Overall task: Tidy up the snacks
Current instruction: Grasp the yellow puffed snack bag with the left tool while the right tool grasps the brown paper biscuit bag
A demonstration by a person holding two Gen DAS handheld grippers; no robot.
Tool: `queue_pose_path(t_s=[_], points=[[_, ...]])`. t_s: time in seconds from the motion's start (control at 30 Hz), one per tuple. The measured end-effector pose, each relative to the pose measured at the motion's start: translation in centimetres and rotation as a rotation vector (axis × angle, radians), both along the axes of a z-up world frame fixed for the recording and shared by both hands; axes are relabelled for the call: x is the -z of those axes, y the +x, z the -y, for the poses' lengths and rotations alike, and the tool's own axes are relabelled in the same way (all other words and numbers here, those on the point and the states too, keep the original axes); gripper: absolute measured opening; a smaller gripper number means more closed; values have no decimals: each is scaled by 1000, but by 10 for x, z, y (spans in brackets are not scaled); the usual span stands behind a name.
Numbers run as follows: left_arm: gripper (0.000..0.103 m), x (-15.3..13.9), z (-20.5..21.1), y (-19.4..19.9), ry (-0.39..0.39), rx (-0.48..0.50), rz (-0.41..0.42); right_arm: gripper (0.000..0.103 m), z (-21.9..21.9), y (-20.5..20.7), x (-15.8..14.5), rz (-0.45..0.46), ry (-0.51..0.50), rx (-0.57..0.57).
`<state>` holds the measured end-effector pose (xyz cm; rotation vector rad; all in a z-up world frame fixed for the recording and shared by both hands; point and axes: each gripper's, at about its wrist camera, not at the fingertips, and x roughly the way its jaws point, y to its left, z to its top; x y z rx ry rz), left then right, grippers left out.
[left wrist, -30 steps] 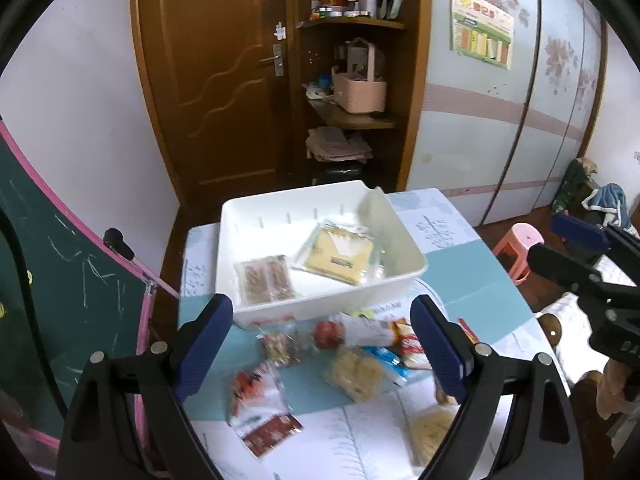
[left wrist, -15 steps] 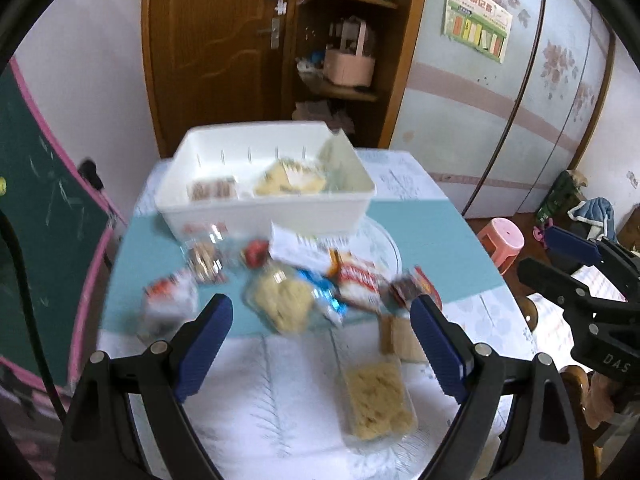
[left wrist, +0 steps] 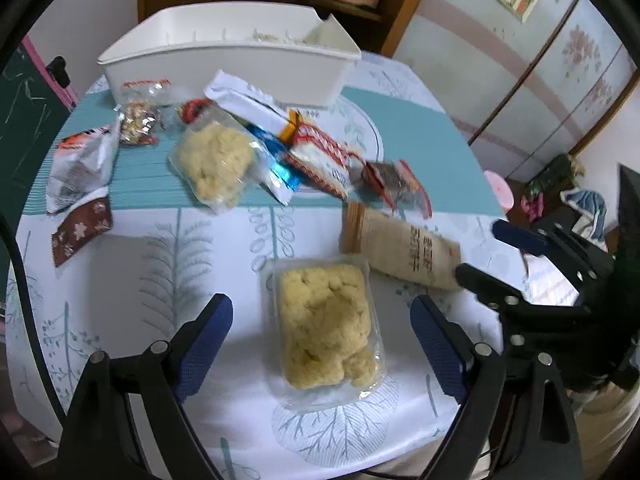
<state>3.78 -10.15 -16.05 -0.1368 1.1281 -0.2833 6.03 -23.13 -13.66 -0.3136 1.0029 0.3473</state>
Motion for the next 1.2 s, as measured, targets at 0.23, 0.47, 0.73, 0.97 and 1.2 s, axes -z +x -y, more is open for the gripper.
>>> queue_pose_path(t_s=[0.23, 0.47, 0.73, 0.97, 1.2], points=[[90, 28, 19, 3, 40, 11, -83, 64, -4, 15, 34, -66, -43, -105], [90, 44, 24, 11, 69, 2, -130, 64, -8, 29, 38, -87, -40, -168], [90, 51, 26, 17, 159, 21, -140, 65, -12, 38, 43, -162, 17, -244], [77, 52, 18, 21, 194, 46, -139, 68, -20, 36, 55, -198, -39, -280], [58, 46, 12, 17, 179, 89, -130, 65, -26, 40, 56, -219, -51, -232]])
